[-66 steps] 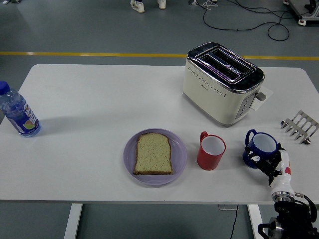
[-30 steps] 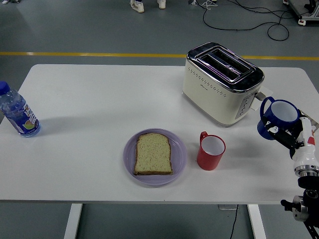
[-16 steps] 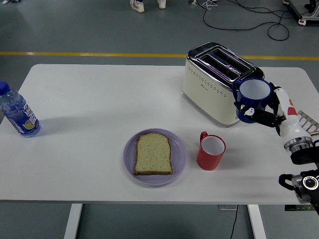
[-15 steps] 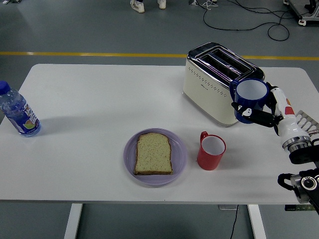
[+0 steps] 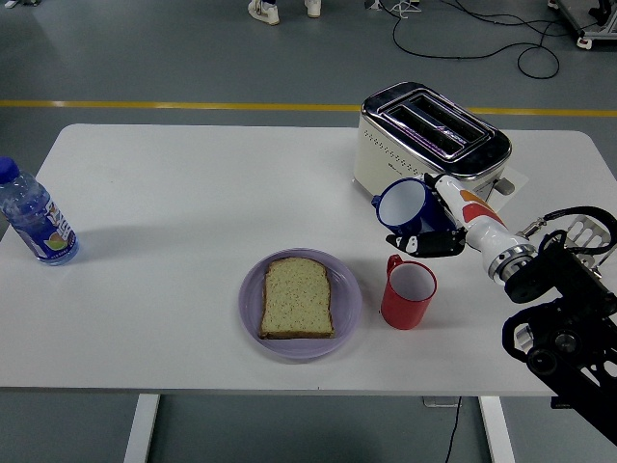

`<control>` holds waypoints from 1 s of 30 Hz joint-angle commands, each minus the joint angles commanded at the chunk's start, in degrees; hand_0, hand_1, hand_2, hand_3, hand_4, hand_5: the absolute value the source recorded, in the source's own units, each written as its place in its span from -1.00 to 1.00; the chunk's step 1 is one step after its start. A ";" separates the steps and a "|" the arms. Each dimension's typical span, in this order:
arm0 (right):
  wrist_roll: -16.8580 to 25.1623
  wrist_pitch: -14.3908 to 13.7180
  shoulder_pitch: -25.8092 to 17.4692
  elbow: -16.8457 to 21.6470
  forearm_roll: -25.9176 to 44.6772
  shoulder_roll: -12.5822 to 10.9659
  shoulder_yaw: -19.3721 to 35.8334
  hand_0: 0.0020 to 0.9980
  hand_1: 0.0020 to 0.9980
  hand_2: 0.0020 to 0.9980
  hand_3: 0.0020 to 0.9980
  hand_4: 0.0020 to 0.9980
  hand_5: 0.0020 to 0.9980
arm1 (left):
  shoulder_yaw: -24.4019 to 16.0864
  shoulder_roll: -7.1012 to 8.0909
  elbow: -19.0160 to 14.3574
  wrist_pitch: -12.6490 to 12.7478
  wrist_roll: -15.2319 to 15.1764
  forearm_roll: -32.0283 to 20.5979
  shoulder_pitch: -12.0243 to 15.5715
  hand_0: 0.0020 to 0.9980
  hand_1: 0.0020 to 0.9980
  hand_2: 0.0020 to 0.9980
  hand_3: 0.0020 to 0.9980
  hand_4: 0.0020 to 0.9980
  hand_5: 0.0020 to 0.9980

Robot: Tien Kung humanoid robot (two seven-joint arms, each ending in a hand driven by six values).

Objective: Pick up the cup,pour liquid into bread,place the cup on the desk

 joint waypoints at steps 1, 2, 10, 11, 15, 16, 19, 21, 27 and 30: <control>-1.00 0.72 0.87 -0.15 -2.25 -0.04 -0.91 -0.18 -0.16 0.09 0.08 0.44 -1.00 | -0.04 0.01 0.00 0.00 0.00 -0.05 0.02 0.29 0.20 0.18 0.05 -0.41 0.51; -1.62 1.13 1.42 -0.24 -3.98 -0.06 -1.47 -0.18 -0.14 0.09 0.08 0.40 -1.00 | -0.07 0.02 0.00 0.00 0.00 -0.08 0.03 0.29 0.20 0.18 0.05 -0.41 0.51; -4.00 4.32 6.82 -0.82 -10.33 -0.51 -6.61 -0.18 -0.12 0.11 0.09 0.37 -1.00 | -0.60 0.00 -0.06 -0.01 0.01 -0.09 -0.18 0.29 0.20 0.18 0.05 -0.41 0.51; -4.00 4.60 7.56 -0.79 -10.55 -0.67 -7.40 -0.18 -0.12 0.11 0.09 0.37 -1.00 | -0.71 0.00 -0.06 -0.01 0.01 -0.10 -0.23 0.29 0.20 0.18 0.05 -0.41 0.51; -4.00 5.75 10.93 -0.65 -11.81 -1.06 -11.37 -0.16 -0.12 0.11 0.09 0.33 -1.00 | -0.90 -0.04 -0.05 0.00 0.01 -0.15 -0.34 0.29 0.20 0.18 0.05 -0.41 0.51; -4.00 6.05 11.72 -0.62 -12.15 -1.07 -12.45 -0.16 -0.12 0.11 0.09 0.33 -1.00 | -0.90 -0.06 -0.04 0.00 0.01 -0.17 -0.35 0.29 0.20 0.18 0.05 -0.41 0.51; -4.00 8.00 14.43 -0.35 -12.38 -0.98 -15.42 -0.16 -0.12 0.11 0.09 0.33 -1.00 | -0.90 -0.09 -0.07 0.01 0.01 -0.13 -0.40 0.29 0.20 0.18 0.05 -0.41 0.51; -4.00 8.40 15.26 -0.25 -12.46 -0.96 -16.45 -0.14 -0.12 0.11 0.09 0.32 -1.00 | -0.92 -0.09 -0.07 0.01 0.01 -0.13 -0.40 0.29 0.20 0.18 0.05 -0.40 0.52; -4.00 12.02 21.52 0.13 -16.98 -0.81 -24.85 -0.15 -0.12 0.11 0.10 0.32 -1.00 | -1.08 -0.13 -0.07 0.00 0.03 -0.40 -0.40 0.29 0.20 0.18 0.05 -0.40 0.52; -4.00 13.39 23.55 -0.11 -19.10 -0.46 -27.30 -0.15 -0.12 0.11 0.10 0.32 -1.00 | -1.12 -0.16 -0.08 0.01 0.02 -0.41 -0.38 0.29 0.20 0.18 0.05 -0.40 0.52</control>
